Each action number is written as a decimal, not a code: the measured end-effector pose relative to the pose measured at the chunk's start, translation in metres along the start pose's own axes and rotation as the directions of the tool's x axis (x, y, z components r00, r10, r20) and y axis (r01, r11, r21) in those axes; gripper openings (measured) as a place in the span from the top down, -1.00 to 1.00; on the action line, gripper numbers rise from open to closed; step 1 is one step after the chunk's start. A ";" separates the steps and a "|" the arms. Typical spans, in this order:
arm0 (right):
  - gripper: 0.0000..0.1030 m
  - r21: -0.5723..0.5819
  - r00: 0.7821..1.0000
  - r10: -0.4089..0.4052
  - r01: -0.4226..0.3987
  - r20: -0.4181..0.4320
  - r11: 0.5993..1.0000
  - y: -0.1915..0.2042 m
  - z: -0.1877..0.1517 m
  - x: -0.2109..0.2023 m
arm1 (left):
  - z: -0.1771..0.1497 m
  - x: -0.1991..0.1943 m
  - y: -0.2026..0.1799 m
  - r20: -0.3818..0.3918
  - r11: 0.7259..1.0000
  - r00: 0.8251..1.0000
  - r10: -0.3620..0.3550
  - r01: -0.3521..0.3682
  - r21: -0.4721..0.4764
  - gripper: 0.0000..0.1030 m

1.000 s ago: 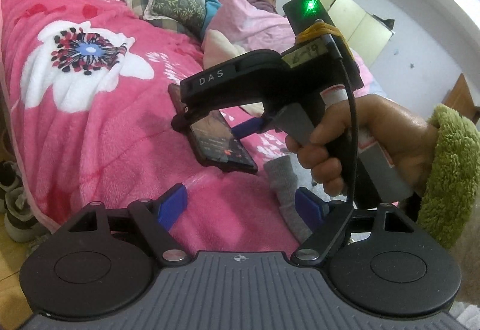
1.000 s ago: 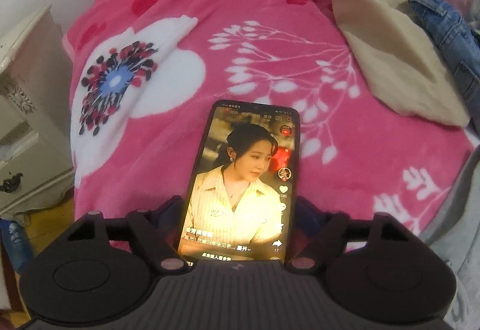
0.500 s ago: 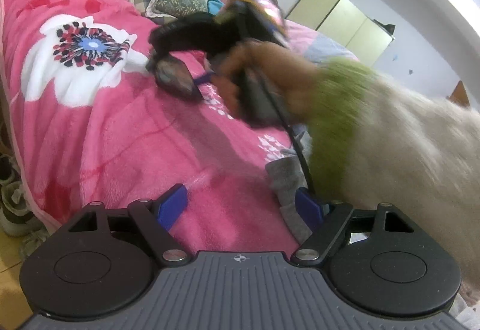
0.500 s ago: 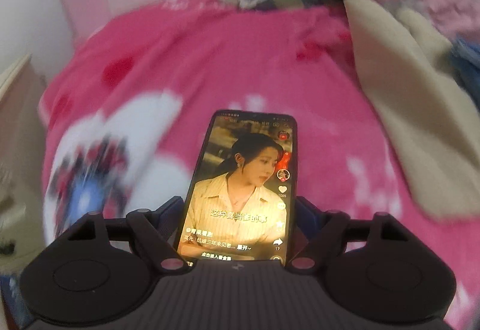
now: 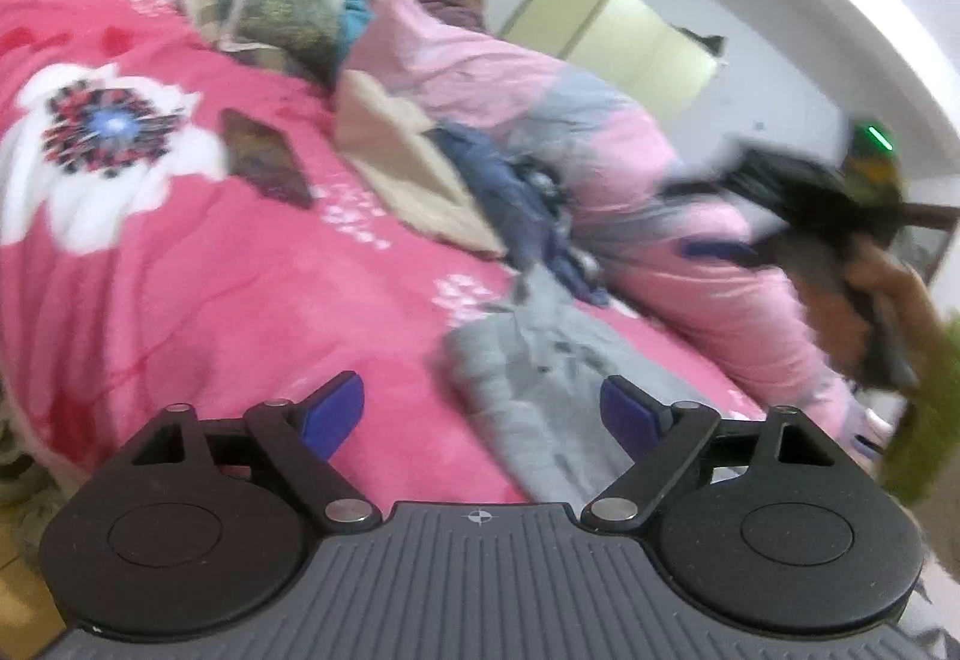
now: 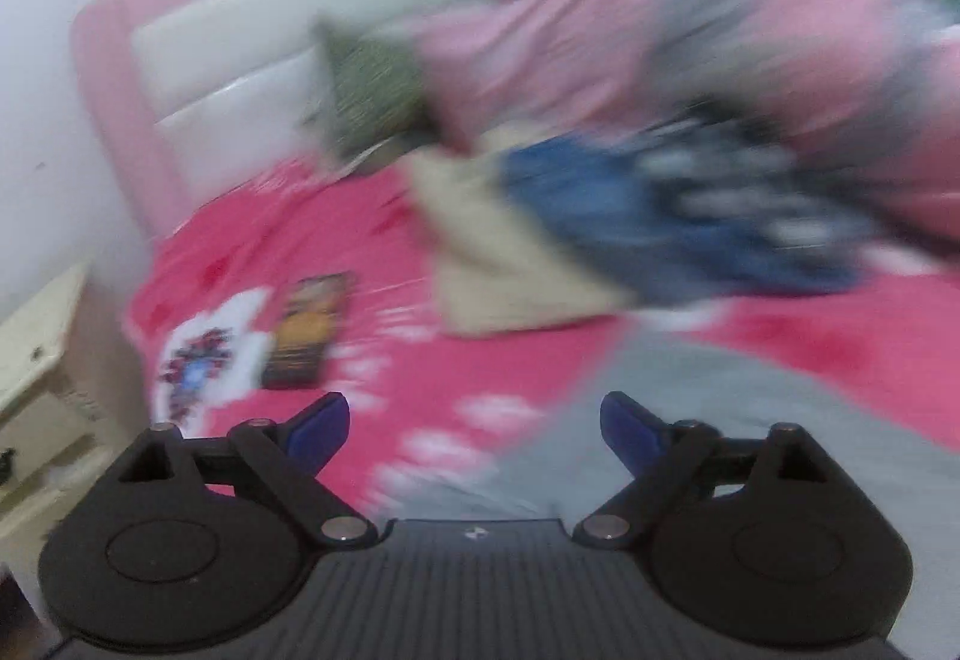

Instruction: Fold clothes

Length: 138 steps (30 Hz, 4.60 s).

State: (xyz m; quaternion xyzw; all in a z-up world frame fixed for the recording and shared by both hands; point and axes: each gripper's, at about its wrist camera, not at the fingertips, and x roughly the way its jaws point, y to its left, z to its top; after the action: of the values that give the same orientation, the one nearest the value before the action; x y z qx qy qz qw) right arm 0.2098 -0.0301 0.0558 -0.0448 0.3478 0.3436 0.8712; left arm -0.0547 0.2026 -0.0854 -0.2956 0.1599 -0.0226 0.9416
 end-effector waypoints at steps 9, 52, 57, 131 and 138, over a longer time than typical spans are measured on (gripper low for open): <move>-0.79 0.057 0.989 -0.126 0.121 0.081 0.991 -0.081 -0.013 -0.064 | 0.014 0.060 -0.007 -0.097 0.995 0.995 0.011 -0.021 -0.101 -0.40; 0.94 -0.330 0.996 -0.087 0.071 -0.034 0.941 -0.032 0.068 0.212 | 0.045 0.072 0.034 0.153 0.971 0.965 0.215 -0.196 -0.135 0.77; 0.90 -0.308 0.984 -0.153 0.119 -0.090 0.944 -0.044 0.042 0.254 | 0.044 0.079 0.037 0.099 0.964 0.965 0.244 -0.230 -0.131 0.70; -0.14 -0.315 0.696 -0.710 0.653 -0.108 0.689 -0.278 -0.180 -0.058 | -0.079 0.239 -0.202 -0.258 0.899 0.963 0.072 0.050 0.435 -0.22; -0.35 0.116 0.804 -0.594 0.587 0.039 0.802 -0.292 -0.184 -0.169 | -0.078 0.241 -0.201 -0.262 0.900 0.963 0.070 0.053 0.433 -0.25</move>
State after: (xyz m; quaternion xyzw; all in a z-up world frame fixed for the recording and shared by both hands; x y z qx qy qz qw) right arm 0.1993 -0.4063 -0.0226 -0.0954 0.3010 0.0394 0.9480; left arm 0.1594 -0.0391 -0.1022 -0.0706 0.2792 -0.0939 0.9530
